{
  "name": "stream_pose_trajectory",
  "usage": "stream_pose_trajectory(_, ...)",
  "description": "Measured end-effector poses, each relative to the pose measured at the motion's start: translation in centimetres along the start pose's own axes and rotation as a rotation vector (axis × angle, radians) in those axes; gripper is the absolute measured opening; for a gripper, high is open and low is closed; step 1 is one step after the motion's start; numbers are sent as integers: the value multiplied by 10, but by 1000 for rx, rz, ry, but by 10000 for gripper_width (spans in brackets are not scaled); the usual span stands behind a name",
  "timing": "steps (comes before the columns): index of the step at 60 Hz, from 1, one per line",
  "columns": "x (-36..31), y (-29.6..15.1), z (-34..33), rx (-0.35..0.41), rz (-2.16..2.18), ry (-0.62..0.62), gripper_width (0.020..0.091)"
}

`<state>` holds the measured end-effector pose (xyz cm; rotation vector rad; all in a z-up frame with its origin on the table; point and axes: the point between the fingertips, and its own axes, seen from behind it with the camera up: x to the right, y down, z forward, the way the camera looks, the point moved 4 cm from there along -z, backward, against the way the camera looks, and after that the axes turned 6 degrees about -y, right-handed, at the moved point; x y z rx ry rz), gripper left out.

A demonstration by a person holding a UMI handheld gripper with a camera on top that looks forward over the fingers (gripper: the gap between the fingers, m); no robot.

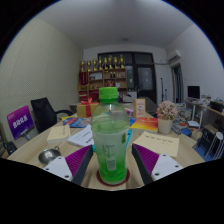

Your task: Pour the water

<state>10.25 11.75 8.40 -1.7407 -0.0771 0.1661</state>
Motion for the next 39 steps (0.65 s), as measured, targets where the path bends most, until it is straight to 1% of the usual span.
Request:
stream_pose_trajectory(1,0,3,3,-1,0,0,856)
stream_pose_trajectory(4,4,2,-19,1,-5,12,849)
stream_pose_trajectory(7,7,-6,-30,9,-13,24,842)
stream_pose_trajectory(15,-3,-19,-98,25,10,16,838)
stream_pose_trajectory(23,-27,-27,-183,42,-20,-25,838)
stream_pose_trajectory(29,-39,-35,-252,81,-80,-22,836)
stream_pose_trajectory(39,-67,-27,-354,132,-129,-31,833)
